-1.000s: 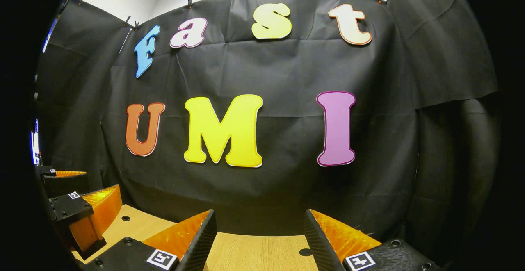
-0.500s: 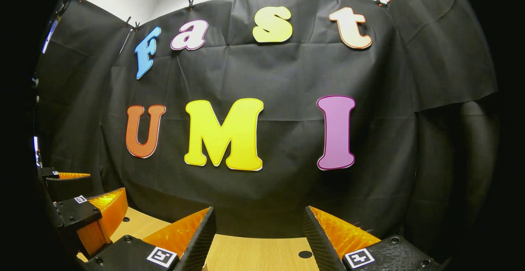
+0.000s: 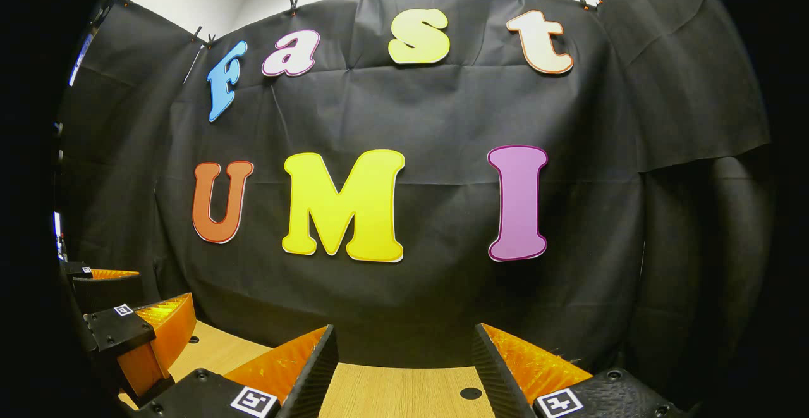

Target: Put the toothbrush and toothpaste on the desktop into the cup, then pick up the cup and place it on the coaster on the desktop.

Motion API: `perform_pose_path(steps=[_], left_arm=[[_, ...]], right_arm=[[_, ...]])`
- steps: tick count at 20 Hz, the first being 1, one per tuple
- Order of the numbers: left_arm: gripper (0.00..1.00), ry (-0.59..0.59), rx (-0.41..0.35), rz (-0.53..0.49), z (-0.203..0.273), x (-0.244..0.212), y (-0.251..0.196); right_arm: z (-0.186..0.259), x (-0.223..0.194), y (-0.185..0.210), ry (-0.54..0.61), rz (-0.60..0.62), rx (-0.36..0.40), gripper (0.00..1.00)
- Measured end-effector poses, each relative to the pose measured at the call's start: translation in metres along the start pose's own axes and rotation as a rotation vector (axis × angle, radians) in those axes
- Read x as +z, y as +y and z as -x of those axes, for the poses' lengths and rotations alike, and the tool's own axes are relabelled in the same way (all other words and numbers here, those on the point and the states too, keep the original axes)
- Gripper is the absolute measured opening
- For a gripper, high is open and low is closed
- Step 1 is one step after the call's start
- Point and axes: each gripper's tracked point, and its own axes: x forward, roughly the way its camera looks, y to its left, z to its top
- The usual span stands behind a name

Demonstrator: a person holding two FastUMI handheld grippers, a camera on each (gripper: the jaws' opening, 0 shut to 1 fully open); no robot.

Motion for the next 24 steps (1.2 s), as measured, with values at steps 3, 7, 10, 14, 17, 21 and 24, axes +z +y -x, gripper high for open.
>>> perform_pose_path(steps=[3,7,10,14,17,21,24], left_arm=[[0.99,-0.002,0.001,-0.004,0.002,-0.002,0.002],[0.99,0.024,-0.012,-0.008,0.003,-0.015,-0.002],[0.99,0.051,-0.023,-0.016,0.002,-0.026,-0.005],[0.99,0.105,-0.032,-0.025,0.001,-0.048,-0.008],[0.99,0.171,-0.046,-0.027,0.001,-0.071,-0.012],[0.99,0.293,-0.058,-0.031,0.008,-0.111,-0.016],[0.99,0.39,-0.064,-0.019,0.015,-0.143,-0.019]], right_arm=[[-0.002,-0.005,0.0,0.016,0.007,0.0,1.0],[-0.001,-0.013,-0.003,0.033,0.002,0.002,1.0],[-0.002,-0.024,-0.006,0.061,-0.004,-0.001,1.0],[-0.004,-0.04,-0.009,0.099,0.006,0.0,1.0],[-0.005,-0.056,-0.011,0.137,0.02,0.008,1.0],[-0.002,-0.085,-0.014,0.216,0.024,0.012,1.0],[-0.001,-0.105,-0.018,0.258,0.029,0.008,1.0]])
